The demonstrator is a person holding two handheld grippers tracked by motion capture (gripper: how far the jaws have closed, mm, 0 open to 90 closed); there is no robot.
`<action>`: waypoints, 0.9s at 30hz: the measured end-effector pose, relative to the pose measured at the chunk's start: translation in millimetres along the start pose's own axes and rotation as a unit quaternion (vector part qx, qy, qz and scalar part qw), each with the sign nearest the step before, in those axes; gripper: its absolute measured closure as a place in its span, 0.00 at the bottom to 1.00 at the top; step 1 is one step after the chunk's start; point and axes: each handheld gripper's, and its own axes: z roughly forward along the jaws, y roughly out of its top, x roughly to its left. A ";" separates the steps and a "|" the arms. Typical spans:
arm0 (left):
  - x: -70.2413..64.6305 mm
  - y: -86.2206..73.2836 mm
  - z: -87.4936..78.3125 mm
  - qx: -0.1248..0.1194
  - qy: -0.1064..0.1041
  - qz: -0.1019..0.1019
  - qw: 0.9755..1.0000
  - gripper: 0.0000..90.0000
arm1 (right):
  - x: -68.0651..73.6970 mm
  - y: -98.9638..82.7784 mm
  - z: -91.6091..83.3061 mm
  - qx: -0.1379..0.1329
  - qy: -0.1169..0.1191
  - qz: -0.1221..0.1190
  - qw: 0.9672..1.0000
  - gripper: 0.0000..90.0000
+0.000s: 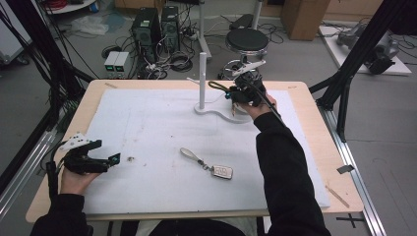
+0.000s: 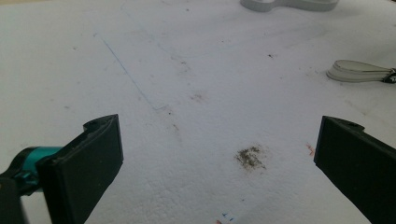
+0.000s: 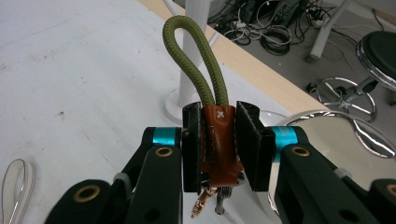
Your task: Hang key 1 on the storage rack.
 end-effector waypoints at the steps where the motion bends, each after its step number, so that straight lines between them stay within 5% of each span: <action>1: 0.0 -0.1 0.0 0.000 0.000 -0.001 1.000 0.02 | -0.1 1.0 -0.4 -0.002 0.001 -0.001 1.000 0.80; 27: 1.2 -0.1 0.5 -0.003 0.000 -0.003 1.000 0.02 | 8.1 37.8 -9.1 -0.030 0.000 -0.012 0.999 0.80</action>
